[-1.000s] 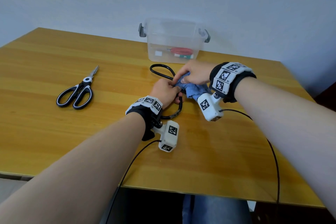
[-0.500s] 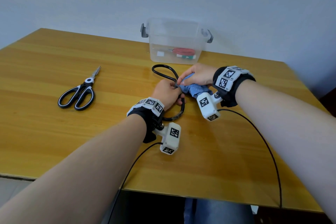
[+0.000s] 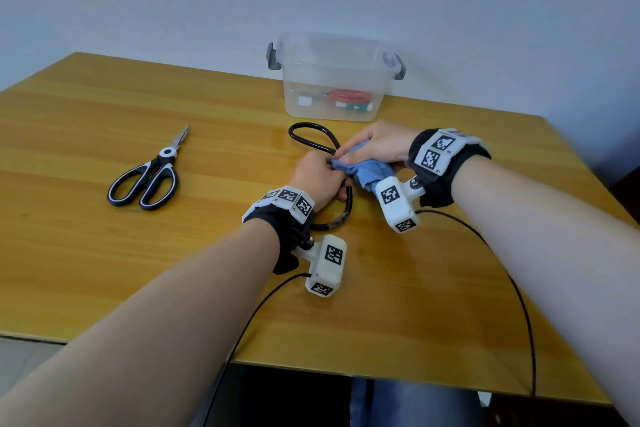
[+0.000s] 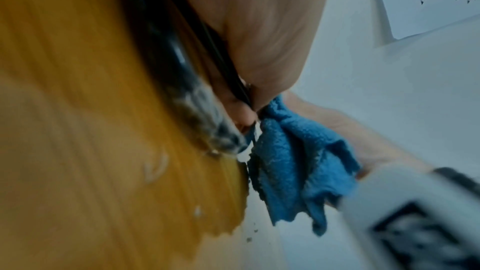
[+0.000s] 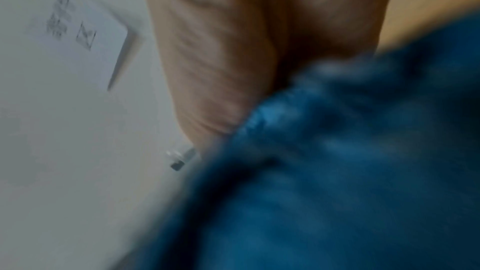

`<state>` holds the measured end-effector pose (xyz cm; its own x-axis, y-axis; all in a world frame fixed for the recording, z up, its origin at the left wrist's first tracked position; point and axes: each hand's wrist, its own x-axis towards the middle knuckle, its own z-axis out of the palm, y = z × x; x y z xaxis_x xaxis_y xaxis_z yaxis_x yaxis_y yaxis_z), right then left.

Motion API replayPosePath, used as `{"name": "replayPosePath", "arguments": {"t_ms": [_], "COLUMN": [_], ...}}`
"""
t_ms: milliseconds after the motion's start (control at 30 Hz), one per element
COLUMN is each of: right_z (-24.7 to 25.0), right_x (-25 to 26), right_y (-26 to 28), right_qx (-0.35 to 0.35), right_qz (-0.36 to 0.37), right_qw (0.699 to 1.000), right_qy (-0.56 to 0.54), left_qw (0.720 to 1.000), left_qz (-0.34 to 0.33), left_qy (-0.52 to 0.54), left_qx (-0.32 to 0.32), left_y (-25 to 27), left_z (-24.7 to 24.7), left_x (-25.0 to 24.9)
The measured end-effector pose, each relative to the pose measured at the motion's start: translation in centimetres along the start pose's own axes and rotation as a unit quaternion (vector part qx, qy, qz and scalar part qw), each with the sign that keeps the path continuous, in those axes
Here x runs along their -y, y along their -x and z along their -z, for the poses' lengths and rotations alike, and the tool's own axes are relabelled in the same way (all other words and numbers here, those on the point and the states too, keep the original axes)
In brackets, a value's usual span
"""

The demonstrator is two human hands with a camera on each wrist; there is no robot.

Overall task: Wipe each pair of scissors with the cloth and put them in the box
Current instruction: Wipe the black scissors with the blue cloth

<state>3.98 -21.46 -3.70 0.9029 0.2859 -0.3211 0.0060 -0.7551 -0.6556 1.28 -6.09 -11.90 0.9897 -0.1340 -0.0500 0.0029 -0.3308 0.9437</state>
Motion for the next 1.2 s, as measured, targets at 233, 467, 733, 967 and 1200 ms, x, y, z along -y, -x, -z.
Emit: {"name": "replayPosePath", "arguments": {"t_ms": [233, 467, 733, 967, 1200], "right_z": [0.2, -0.1, 1.1, -0.5, 0.9], "right_x": [-1.5, 0.0, -0.7, 0.7, -1.0], "right_y": [-1.1, -0.2, -1.4, -1.6, -1.7], "right_qx": [-0.130, -0.034, -0.176, -0.031, -0.173], "right_qz": [-0.012, -0.032, -0.054, -0.030, -0.048], "right_qw": [0.990, 0.999, 0.980, 0.998, 0.977], "right_qy": [0.049, 0.008, 0.081, 0.054, 0.111], "left_qw": [1.000, 1.000, 1.000, 1.000, 1.000], "left_qz": [0.011, 0.004, 0.007, -0.002, 0.002], "left_qy": [0.017, 0.003, 0.000, -0.026, -0.009], "left_qx": [-0.001, -0.004, -0.002, -0.010, -0.005], "left_y": [0.4, 0.3, 0.8, 0.8, 0.8], "left_z": [-0.3, 0.0, -0.4, 0.1, -0.3], "left_x": [-0.4, -0.4, -0.8, -0.8, -0.8]}}
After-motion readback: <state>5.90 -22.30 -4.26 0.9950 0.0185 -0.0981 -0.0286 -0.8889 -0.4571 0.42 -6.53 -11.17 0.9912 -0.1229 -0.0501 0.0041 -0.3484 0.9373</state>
